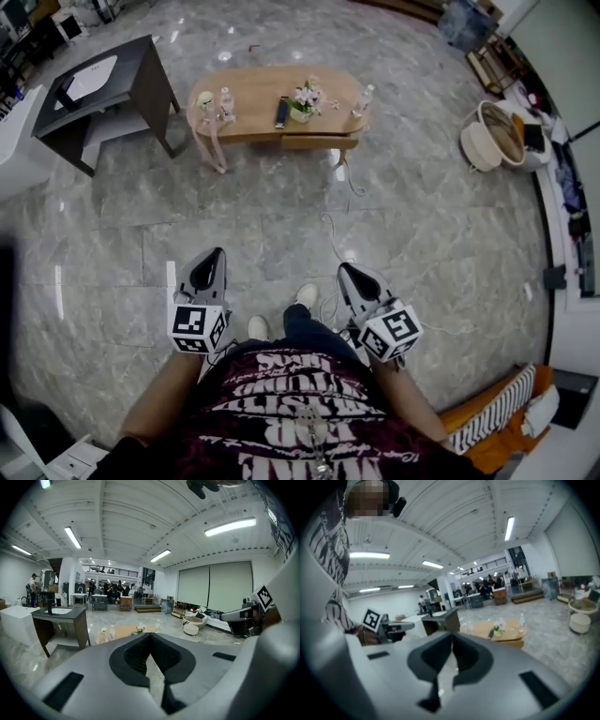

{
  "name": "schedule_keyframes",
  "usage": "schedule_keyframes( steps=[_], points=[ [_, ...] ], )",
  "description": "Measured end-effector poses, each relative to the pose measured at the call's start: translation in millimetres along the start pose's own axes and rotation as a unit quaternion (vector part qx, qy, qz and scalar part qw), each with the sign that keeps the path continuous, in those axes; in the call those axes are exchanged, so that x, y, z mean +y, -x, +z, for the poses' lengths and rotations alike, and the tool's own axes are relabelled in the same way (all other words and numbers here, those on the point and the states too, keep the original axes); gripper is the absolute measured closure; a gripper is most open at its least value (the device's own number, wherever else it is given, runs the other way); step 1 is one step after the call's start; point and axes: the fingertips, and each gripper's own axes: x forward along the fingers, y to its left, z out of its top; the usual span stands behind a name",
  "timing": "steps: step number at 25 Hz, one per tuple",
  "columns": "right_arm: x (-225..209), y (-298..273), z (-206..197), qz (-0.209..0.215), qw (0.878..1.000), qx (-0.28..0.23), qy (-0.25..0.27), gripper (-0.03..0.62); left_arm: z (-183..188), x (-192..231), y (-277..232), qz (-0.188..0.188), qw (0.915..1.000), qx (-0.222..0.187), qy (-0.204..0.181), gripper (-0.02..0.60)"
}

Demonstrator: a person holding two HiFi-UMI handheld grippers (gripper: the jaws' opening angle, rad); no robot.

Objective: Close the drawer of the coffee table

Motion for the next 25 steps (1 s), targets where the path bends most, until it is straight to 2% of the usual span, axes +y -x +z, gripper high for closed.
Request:
schedule_keyframes(
  steps=[7, 12, 16, 19, 25],
  points=[
    [-66.5, -7.7, 47.0, 0.004, 0.999, -0.041, 0.005, 0.559, 47.1, -20.6, -49.2, 0.011, 0.9994, -0.023, -0.022, 0.56],
    [-100.0, -11.2, 58.5, 0.02, 0.999, -0.05, 0.004, 0.559, 69.6, -30.0, -72.8, 0.035, 0.9983, -0.037, -0.027, 0.56],
    [-123.3, -12.6, 67.8, 0.028, 0.998, -0.053, 0.011, 0.559, 77.9, -41.3, -80.9, 0.054, 0.9971, -0.045, -0.031, 0.56],
    [-135.7, -13.4, 72.2, 0.025, 0.998, -0.056, 0.012, 0.559, 78.5, -51.5, -86.2, 0.053, 0.9972, -0.039, -0.036, 0.56],
    [-150.6, -25.3, 74.7, 0.01, 0.997, -0.044, 0.06, 0.559, 87.3, -51.7, -96.7, 0.061, 0.9968, -0.041, -0.03, 0.561]
  ],
)
